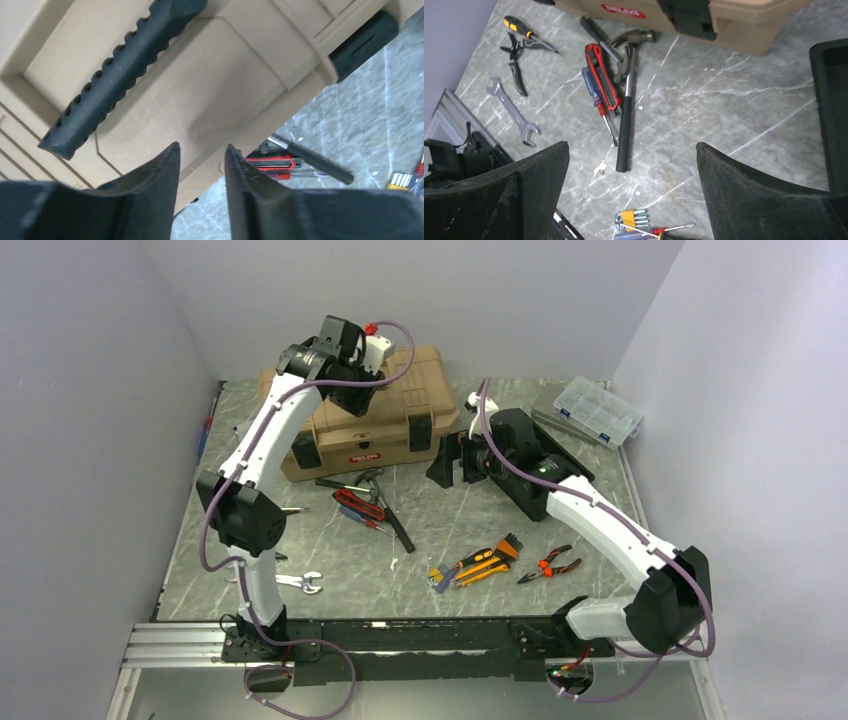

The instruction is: Pack the tool kit

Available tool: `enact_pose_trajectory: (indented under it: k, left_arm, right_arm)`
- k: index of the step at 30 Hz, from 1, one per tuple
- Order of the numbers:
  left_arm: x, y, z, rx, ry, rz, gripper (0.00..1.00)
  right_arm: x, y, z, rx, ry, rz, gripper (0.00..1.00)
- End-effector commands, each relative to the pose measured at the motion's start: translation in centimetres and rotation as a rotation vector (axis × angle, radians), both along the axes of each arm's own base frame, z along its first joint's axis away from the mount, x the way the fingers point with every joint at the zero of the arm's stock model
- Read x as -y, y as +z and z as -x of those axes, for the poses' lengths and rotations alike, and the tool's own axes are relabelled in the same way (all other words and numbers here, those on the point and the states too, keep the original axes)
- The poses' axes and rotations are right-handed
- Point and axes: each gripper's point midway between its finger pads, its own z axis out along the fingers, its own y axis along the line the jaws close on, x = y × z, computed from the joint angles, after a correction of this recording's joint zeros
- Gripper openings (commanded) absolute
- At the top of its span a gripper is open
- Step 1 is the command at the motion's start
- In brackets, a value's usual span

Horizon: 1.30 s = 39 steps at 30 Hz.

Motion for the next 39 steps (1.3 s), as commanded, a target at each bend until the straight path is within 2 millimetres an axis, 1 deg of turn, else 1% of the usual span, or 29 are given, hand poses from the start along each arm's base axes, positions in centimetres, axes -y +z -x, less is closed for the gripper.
enact_pose_trajectory:
  k: [1,2,3,5,7,11,13,14,15,16,17,18,19,21,25,28,29,30,32,33,35,39]
  left_arm:
    - [-1.0,4.6,-0.9,0.230,-0.067,-0.048,0.66]
    - [-0.9,5.4,-1.3,0.285,-0.077,-0.043,0.91]
    - [-1.2,6.5,-1.8,0.347,-0.068,-0.050,0.98]
    - [-1.2,8.5,-2.4,0.442,-0.069,-0.044,0.99]
    - [-1.1,9.8,-2.5,0.474,-0.098,-0.049,0.99]
    - [0.0,10.2,-2.3,0.467,-0.230,-0.082,0.99]
    - [0.2,9.7,-2.5,0.465,-0.285,-0.115,0.99]
    - [0.3,9.1,-2.7,0.451,-0.317,-0.131,0.99]
    - [0.3,8.1,-2.4,0.404,-0.353,-0.145,0.99]
    - [0.4,7.1,-2.4,0.364,-0.381,-0.155,0.99]
    - [0.4,6.9,-2.5,0.342,-0.399,-0.163,0.99]
    - [0.4,5.8,-2.6,0.307,-0.414,-0.175,0.99]
    - [0.4,4.6,-2.9,0.280,-0.423,-0.190,0.99]
    - [0.1,3.3,-3.5,0.276,-0.424,-0.209,0.99]
    - [-0.9,2.8,-6.0,0.304,-0.354,-0.162,0.99]
    - [-2.2,2.1,-7.9,0.310,-0.294,-0.169,0.99]
    - [-2.6,1.7,-8.5,0.314,-0.275,-0.185,0.96]
    - [-2.9,1.4,-9.1,0.320,-0.264,-0.199,0.91]
    - [-3.5,1.0,-10.0,0.333,-0.240,-0.226,0.75]
    - [-3.6,0.5,-10.2,0.325,-0.237,-0.226,0.67]
    - [-3.6,-0.3,-10.1,0.295,-0.256,-0.213,0.57]
    - [-3.0,-2.7,-8.7,0.187,-0.320,-0.187,0.49]
  right_arm:
    - [-0.2,2.2,0.4,0.086,0.004,-0.052,0.99]
    - [-0.1,2.0,0.5,0.078,0.001,-0.048,0.99]
    - [0.0,1.8,0.5,0.073,-0.001,-0.044,0.99]
    - [0.1,1.5,0.7,0.067,-0.001,-0.038,0.99]
    - [0.3,1.5,0.8,0.067,-0.005,-0.036,0.99]
    - [0.5,1.3,0.8,0.066,-0.009,-0.022,0.99]
    - [0.5,1.4,0.7,0.064,-0.010,-0.016,0.99]
    - [0.5,1.5,0.7,0.064,-0.009,-0.014,0.99]
    - [0.4,1.7,0.7,0.066,-0.007,-0.013,0.99]
    - [0.5,1.7,0.6,0.066,-0.006,-0.010,0.99]
    - [0.5,1.9,0.6,0.069,-0.007,-0.008,0.99]
    - [0.6,1.9,0.5,0.069,-0.011,-0.002,0.99]
    - [0.6,2.1,0.4,0.071,-0.013,0.001,0.99]
    - [0.6,2.4,0.3,0.075,-0.016,-0.002,0.99]
    - [0.2,2.7,0.1,0.067,-0.010,-0.013,0.99]
    - [0.0,2.9,0.0,0.060,-0.011,-0.018,0.99]
    - [0.0,3.0,0.0,0.059,-0.010,-0.018,0.99]
    - [0.0,3.1,-0.1,0.060,-0.013,-0.020,0.99]
    - [0.1,3.3,-0.1,0.066,-0.021,-0.022,0.99]
    - [0.0,3.3,-0.1,0.067,-0.021,-0.022,0.99]
    - [0.1,3.2,-0.2,0.063,-0.024,-0.020,0.99]
    - [0.1,2.8,-0.4,0.055,-0.026,-0.008,0.99]
